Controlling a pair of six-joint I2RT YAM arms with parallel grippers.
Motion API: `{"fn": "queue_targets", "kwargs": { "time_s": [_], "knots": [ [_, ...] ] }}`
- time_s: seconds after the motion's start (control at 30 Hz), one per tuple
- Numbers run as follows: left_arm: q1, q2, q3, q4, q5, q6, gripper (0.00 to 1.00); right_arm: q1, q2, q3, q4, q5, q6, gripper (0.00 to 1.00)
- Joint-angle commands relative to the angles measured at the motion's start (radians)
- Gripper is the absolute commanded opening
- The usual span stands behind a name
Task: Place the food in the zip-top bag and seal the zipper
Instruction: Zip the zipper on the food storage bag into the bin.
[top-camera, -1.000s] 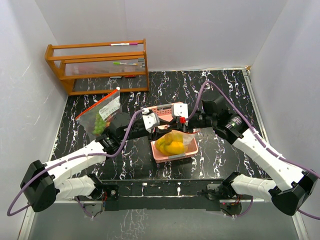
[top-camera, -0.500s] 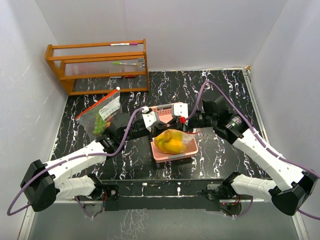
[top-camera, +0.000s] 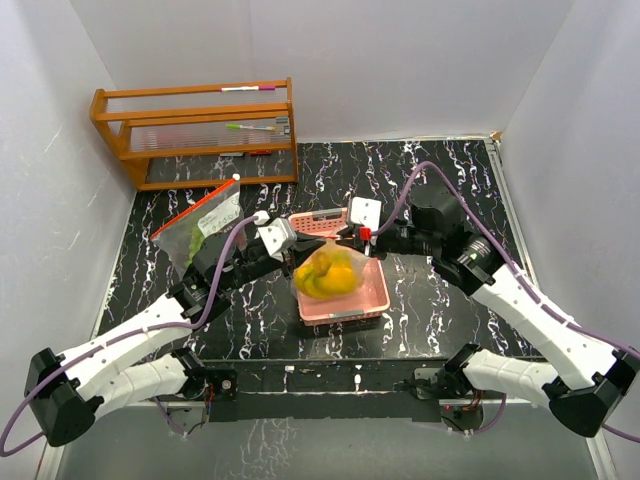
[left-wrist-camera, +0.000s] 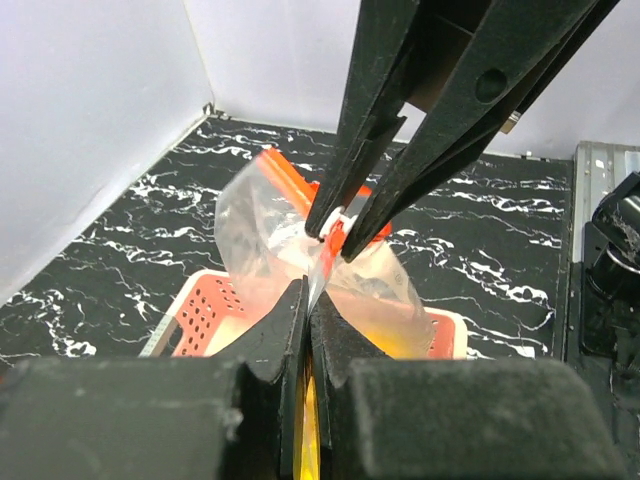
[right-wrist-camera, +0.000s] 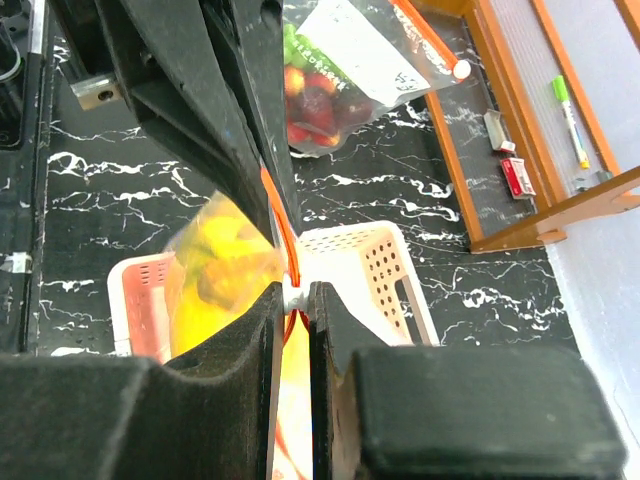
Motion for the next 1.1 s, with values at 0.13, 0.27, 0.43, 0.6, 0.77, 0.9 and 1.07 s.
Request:
{"fn": "queue_targets", "kwargs": {
  "time_s": [0.13, 0.27, 0.43, 0.6, 0.77, 0.9, 1.07],
  "knots": [
    [0.006, -0.059, 0.042, 0.042, -0.029, 0.017, 0.0, -0.017, -0.053, -0.014, -0.001, 0.177, 0.009, 0.08],
    [0.005, -0.087, 0.051, 0.028, -0.051, 0.027, 0.0, -0.018, -0.055, -0.015, -0.011, 0.262, 0.017, 0.08],
    [0.006, -0.125, 0.092, -0.028, -0.183, 0.073, 0.0, -0.018, -0.065, -0.033, -0.008, 0.31, 0.031, 0.08],
    [0.005, -0.15, 0.119, -0.041, -0.322, 0.116, 0.0, -0.021, -0.068, -0.051, 0.005, 0.354, 0.06, 0.08],
    [0.004, -0.172, 0.125, -0.023, -0.458, 0.157, 0.0, -0.026, -0.084, -0.074, 0.016, 0.399, 0.092, 0.08],
    [0.005, -0.174, 0.134, -0.005, -0.554, 0.199, 0.0, -0.03, -0.112, -0.098, 0.024, 0.422, 0.115, 0.08],
    [0.005, -0.171, 0.141, 0.009, -0.625, 0.217, 0.0, -0.035, -0.143, -0.131, 0.037, 0.447, 0.131, 0.08]
  ]
}}
